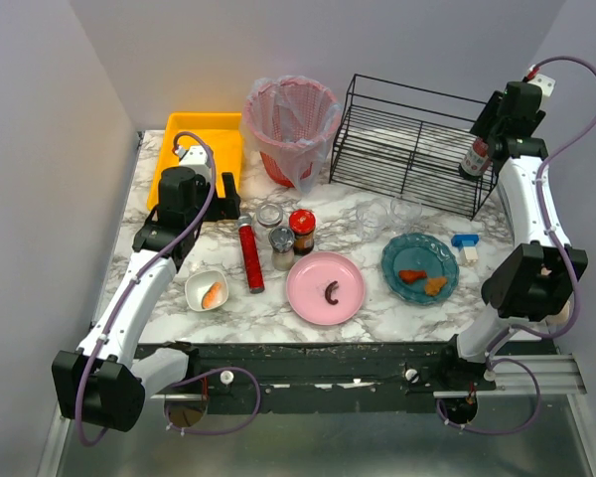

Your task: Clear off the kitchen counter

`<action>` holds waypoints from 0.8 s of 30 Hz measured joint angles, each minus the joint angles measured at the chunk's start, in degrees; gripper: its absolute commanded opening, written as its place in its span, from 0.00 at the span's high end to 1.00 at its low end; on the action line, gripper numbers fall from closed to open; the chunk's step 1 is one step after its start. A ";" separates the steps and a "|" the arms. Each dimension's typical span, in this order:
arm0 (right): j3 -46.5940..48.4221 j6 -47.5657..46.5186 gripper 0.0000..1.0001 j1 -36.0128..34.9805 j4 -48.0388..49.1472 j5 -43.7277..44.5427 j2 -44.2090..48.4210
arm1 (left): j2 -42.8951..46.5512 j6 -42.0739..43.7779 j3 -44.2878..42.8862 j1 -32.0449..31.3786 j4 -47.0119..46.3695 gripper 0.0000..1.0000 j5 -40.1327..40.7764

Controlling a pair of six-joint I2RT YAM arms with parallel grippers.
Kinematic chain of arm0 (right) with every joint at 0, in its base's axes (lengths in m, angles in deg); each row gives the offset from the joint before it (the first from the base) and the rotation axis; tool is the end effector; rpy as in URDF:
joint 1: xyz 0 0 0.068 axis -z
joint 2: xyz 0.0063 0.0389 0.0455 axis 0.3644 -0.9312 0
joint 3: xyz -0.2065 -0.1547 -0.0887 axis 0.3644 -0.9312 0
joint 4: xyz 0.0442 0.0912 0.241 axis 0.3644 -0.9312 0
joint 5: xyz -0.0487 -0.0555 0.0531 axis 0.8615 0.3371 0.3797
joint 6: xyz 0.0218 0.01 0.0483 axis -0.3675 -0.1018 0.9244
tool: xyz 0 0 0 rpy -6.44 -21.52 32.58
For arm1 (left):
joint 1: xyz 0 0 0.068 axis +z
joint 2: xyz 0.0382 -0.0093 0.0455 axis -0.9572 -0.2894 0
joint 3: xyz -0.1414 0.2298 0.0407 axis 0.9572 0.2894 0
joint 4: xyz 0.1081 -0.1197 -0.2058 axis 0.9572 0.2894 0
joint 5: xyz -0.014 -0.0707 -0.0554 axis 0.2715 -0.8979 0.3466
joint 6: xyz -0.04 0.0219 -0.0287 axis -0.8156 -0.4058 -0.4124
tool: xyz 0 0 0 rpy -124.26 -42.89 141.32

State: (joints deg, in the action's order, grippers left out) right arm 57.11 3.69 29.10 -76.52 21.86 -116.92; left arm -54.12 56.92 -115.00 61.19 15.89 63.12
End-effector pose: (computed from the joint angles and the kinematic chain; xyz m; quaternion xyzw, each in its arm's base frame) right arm 0.3923 -0.0653 0.3885 0.2477 0.7939 -0.1128 0.5437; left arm 0.2448 -0.0525 0.3302 -0.0094 0.8421 -0.1259 0.5244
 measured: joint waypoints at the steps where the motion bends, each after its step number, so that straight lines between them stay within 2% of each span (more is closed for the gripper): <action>1: 0.00 -0.15 0.47 0.00 0.31 0.00 -0.13 | -0.02 0.00 0.00 0.00 0.00 0.01 0.00; 3: 0.00 -0.46 0.32 0.00 0.76 -0.04 -0.33 | -0.02 0.00 0.00 0.04 0.00 0.01 -0.02; 8: 0.02 -0.63 0.21 0.00 1.31 -0.46 -0.57 | -0.02 0.00 0.00 0.04 0.00 0.01 -0.11; 11: 0.15 -0.61 0.06 0.00 1.36 -1.03 -0.85 | -0.02 0.00 0.00 0.04 0.00 0.01 -0.13; 24: 0.50 1.31 0.02 0.11 1.36 -2.38 -1.29 | -0.02 0.00 0.00 0.11 0.00 0.01 -0.39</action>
State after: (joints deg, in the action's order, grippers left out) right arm 57.61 5.00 29.21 -75.16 19.48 -118.21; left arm -54.14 56.92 -115.00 61.30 15.89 62.73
